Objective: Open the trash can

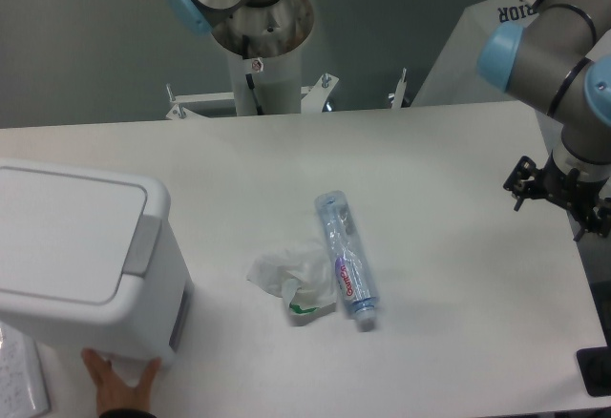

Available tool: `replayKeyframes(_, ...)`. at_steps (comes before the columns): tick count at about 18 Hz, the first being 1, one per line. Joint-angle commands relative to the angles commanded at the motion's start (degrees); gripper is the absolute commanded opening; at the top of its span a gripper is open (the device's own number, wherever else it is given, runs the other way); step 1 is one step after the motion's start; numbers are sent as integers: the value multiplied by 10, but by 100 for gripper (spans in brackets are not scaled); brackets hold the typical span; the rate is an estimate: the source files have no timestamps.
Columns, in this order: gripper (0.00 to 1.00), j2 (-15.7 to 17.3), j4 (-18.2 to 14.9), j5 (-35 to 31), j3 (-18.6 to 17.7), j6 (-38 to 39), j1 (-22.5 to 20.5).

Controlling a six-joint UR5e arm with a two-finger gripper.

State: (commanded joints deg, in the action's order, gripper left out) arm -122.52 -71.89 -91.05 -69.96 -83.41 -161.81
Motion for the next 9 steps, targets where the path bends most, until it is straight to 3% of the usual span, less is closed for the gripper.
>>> replayKeyframes(4,100,3,-1,5,-3,0,-2)
replayKeyframes(7,100,6,3,11,-26,0,0)
replayKeyframes(9,100,24,5,26,-26,1,1)
